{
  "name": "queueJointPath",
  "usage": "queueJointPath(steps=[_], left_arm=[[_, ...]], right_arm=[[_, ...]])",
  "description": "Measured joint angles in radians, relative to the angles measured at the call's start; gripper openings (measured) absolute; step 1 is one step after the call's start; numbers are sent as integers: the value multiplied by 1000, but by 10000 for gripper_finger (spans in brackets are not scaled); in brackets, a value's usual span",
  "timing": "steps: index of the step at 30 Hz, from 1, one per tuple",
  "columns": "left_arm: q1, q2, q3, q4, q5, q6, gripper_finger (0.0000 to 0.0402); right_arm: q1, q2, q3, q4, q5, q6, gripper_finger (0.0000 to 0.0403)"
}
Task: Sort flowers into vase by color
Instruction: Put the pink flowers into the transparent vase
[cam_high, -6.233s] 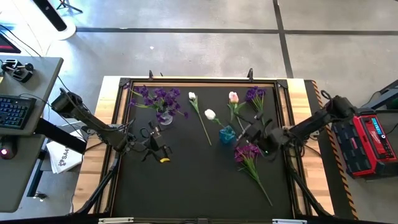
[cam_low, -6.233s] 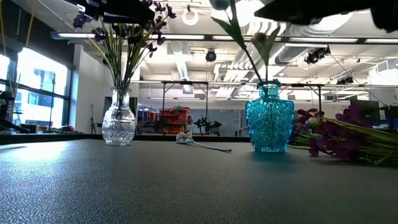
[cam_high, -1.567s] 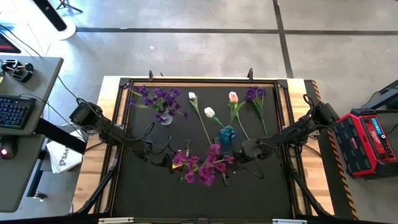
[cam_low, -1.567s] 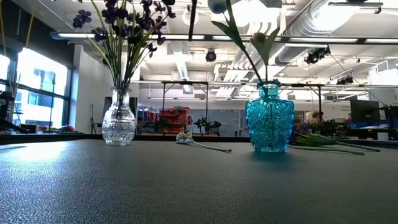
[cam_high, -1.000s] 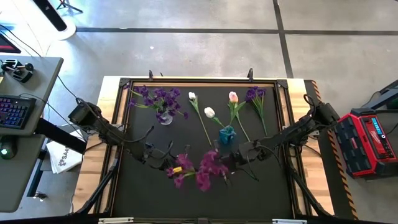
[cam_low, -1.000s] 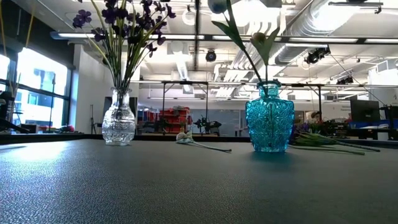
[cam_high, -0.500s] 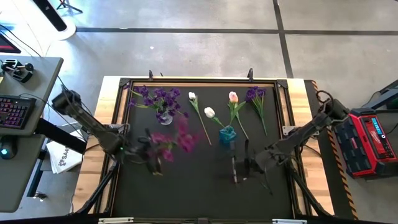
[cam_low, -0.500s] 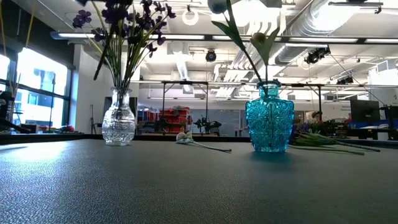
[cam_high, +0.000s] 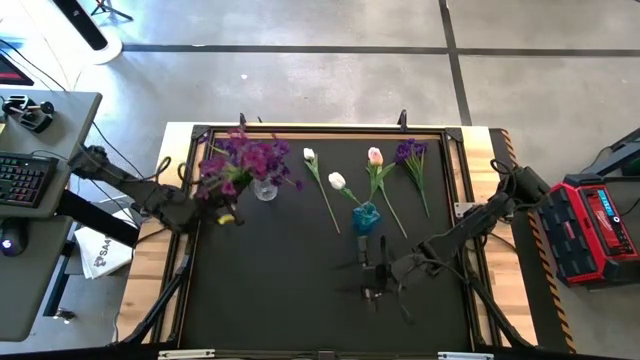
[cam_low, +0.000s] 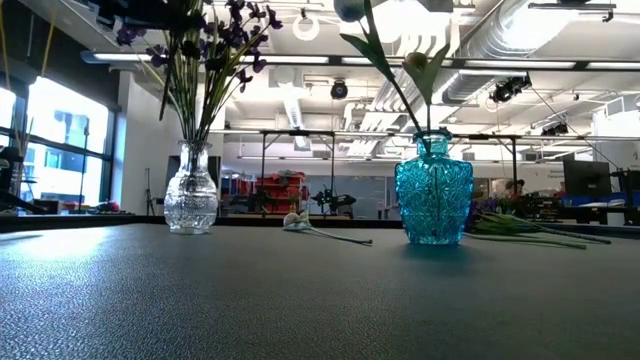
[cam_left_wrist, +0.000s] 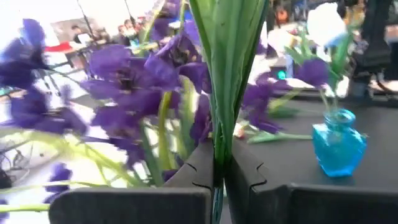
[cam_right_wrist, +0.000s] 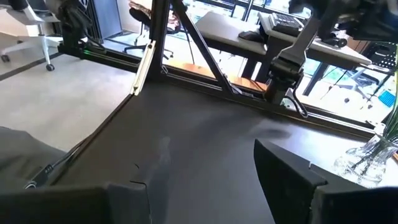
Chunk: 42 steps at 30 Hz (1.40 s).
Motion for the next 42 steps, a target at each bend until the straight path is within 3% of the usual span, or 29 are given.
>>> queueJointPath(steps=[7, 11, 15, 24, 33, 42], left_arm=[[115, -86, -214, 410, 201, 187, 3], [160, -88, -325, 690, 201, 323, 3], [194, -88, -380, 816, 202, 374, 3], [269, -71, -398, 763, 253, 310, 3], [306, -68, -398, 611, 195, 106, 19], [308, -70, -386, 491, 177, -1, 103]], right_arm=[[0, 0, 0, 20, -1, -26, 193], [0, 0, 0, 29, -1, -25, 193], [0, 0, 0, 32, -1, -25, 193], [-23, 0, 0, 51, -2, -21, 192], [-26, 0, 0, 54, -2, -20, 192], [-26, 0, 0, 54, -2, -20, 192]])
